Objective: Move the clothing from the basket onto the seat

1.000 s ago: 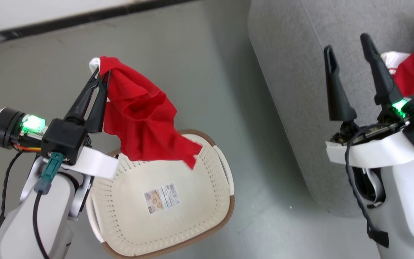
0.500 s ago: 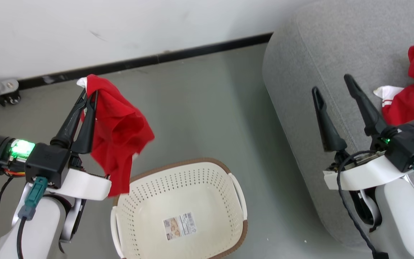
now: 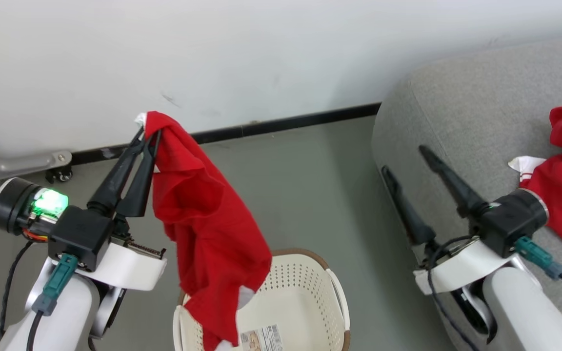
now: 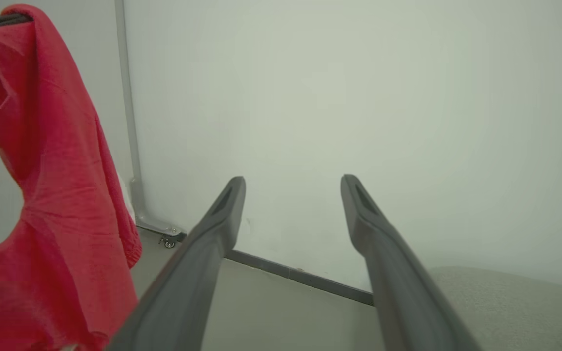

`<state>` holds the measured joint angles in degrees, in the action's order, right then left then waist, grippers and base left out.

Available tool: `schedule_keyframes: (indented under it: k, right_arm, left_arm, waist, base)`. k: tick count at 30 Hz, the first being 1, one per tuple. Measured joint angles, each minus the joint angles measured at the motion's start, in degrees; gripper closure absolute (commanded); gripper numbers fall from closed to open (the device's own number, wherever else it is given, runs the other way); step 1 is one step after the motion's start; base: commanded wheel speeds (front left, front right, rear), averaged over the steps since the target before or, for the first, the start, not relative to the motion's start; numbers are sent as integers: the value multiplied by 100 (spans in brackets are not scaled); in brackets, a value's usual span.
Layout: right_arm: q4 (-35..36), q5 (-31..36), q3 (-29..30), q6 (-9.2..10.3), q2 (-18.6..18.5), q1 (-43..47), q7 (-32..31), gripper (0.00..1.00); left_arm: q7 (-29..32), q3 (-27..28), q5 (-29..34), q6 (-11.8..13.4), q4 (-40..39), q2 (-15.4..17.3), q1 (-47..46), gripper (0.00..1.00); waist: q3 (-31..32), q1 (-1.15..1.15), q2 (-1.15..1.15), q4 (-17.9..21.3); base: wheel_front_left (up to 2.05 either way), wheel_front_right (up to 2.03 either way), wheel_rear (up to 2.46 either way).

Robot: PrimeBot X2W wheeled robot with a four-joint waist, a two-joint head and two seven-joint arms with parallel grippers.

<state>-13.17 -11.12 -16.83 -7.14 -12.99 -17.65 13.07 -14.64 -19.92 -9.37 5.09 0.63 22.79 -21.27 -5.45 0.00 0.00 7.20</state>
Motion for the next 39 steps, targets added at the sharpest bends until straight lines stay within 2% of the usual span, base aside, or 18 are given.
schedule_keyframes:
  k: [10,18,28,39]
  right_arm:
    - [-24,-520,-815,0,-303,15,-359,0]
    - [-38,-867,-1523,0,-637,-5,-779,0]
    - [178,-1455,-2884,0,-800,-291,-1189,0]
    - [202,-1746,-3312,0,-1045,-845,-1288,0]
  left_arm:
    - [0,-248,-131,-269,-103,-178,-12,100]
    - [0,-470,-165,-570,-34,-186,-46,100]
    - [1,-703,-168,-813,2,-332,-283,100]
    - [2,-912,-260,-922,-78,-494,-529,100]
  waist:
    - [462,0,0,-145]
    - [738,0,0,-205]
    - [921,0,0,-303]
    - [971,0,0,-406]
  base:
    - [0,0,0]
    - [0,0,0]
    - [0,0,0]
    - [0,0,0]
